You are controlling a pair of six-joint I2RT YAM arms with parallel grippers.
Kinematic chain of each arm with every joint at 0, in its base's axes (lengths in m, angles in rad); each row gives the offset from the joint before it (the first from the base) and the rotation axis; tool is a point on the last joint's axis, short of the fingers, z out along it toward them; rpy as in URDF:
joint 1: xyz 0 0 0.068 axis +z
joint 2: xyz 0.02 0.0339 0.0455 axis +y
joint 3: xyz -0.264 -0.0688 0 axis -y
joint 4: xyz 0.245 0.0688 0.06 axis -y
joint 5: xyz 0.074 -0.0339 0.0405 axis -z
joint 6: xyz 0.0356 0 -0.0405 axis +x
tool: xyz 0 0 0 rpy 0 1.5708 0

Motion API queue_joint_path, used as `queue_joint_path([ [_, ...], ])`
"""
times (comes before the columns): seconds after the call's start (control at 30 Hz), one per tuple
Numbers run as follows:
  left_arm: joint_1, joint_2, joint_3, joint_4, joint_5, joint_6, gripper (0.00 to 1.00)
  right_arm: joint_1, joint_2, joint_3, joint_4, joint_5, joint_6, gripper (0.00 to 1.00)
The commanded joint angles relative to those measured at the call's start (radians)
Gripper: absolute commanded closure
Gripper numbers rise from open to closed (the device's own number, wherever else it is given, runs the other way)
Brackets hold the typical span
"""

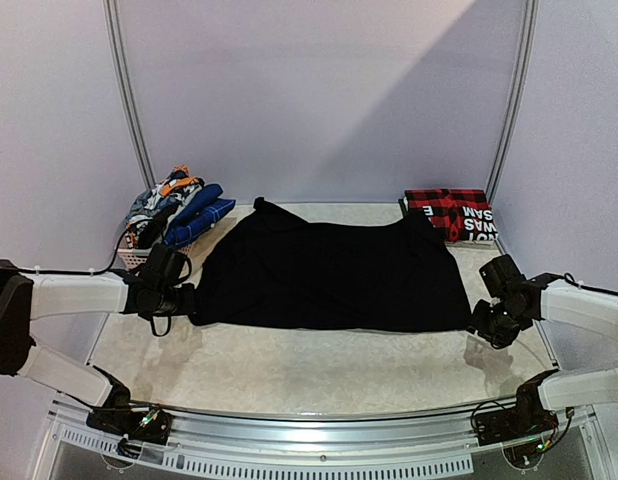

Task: Fold and stack the mixed laundry pile
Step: Pick up the 1/3-folded T-shirt from the center of the board.

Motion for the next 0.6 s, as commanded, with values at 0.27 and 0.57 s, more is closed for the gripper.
queue_joint_path([
  [0.27, 0.031, -0.033, 0.009, 0.004, -0.016, 0.013, 0.93, -0.051, -0.019, -0.040, 0.095, -0.088, -0.010, 0.54],
  [0.57, 0.029, -0.027, -0.023, 0.094, 0.146, 0.057, 0.59, -0.099, 0.040, -0.044, 0.227, -0.119, -0.012, 0.55],
])
